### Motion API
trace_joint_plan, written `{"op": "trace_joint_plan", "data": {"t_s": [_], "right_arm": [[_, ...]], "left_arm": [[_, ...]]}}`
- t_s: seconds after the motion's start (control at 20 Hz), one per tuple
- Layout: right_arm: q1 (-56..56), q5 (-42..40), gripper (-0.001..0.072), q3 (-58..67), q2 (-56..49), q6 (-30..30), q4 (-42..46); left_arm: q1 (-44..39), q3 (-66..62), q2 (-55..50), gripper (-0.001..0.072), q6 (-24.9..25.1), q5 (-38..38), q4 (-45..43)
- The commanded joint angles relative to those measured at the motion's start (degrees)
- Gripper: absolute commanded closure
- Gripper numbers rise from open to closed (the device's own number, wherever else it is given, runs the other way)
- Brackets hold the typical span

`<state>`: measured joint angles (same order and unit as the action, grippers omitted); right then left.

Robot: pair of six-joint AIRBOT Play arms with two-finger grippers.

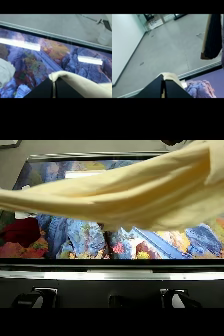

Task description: Fold the clothes and pants, and hang the long-sleeved shirts on hangers.

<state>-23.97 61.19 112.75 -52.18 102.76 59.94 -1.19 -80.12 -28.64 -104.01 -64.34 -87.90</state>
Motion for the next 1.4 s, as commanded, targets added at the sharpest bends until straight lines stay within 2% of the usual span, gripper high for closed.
{"op": "trace_joint_plan", "data": {"t_s": [0.0, 0.1, 0.2, 0.35, 0.45, 0.65, 0.7, 0.75, 0.85, 0.9, 0.95, 1.0, 1.15, 1.2, 1.35], "right_arm": [[-0.4, 3.4, 0.0686, 1.9, -2.7, 5.8, 0.7], [2.2, 5.2, 0.0685, 1.9, -9.6, 5.6, -1.6], [7.7, 6.7, 0.0685, 1.9, -18.4, 3.6, -0.2], [17.2, 7.4, 0.0685, 1.9, -34.9, 3.1, 7.4], [21.3, 7.4, 0.0684, 1.9, -46.0, 5.5, 11.3], [22.9, 8.9, 0.0678, 1.9, -60.7, 7.5, 5.4], [22.9, 9.4, 0.0627, 1.9, -62.6, 7.5, 4.2], [22.9, 10.2, 0.055, 1.9, -63.8, 7.5, 4.2], [22.7, 11.9, 0.0489, 1.9, -64.2, 6.2, 3.9], [22.2, 13.2, 0.0401, 1.9, -63.8, 5.0, 3.4], [21.5, 15.0, 0.0267, 1.9, -63.0, 2.8, 2.6], [20.3, 17.1, 0.018, 1.9, -61.9, 0.2, 1.9], [14.6, 28.0, 0.0171, 1.7, -56.9, -7.5, 3.2], [12.2, 29.7, 0.0177, -0.3, -54.3, -7.3, 2.8], [6.5, 22.3, 0.0188, -20.0, -40.9, -10.4, 0.6]], "left_arm": [[0.0, 0.8, 1.6, 0.0693, -1.5, -0.7, -0.9], [0.0, 4.9, -1.3, 0.0692, -1.5, -0.7, -0.6], [0.0, 10.5, -5.4, 0.0692, -1.5, -0.4, -0.6], [0.0, 19.8, -12.7, 0.0692, -1.5, 4.6, -0.1], [0.0, 24.6, -18.1, 0.0692, -1.5, 9.6, 1.2], [0.0, 27.8, -29.4, 0.0692, -1.7, 15.4, 4.5], [0.0, 27.8, -31.8, 0.0692, -1.6, 15.8, 5.3], [0.0, 27.8, -33.7, 0.0692, -1.7, 16.0, 5.9], [0.0, 27.8, -36.0, 0.0692, -1.7, 16.0, 6.5], [0.0, 27.8, -36.3, 0.0692, -1.7, 16.0, 6.5], [0.0, 27.8, -36.2, 0.0692, -1.6, 16.0, 6.5], [0.0, 27.7, -36.2, 0.0692, -1.6, 15.9, 6.5], [0.0, 27.7, -36.0, 0.0692, -1.7, 15.1, 7.0], [0.0, 27.7, -35.9, 0.0692, -1.7, 14.6, 7.0], [0.0, 27.7, -35.9, 0.0692, -1.6, 13.8, 7.8]]}}
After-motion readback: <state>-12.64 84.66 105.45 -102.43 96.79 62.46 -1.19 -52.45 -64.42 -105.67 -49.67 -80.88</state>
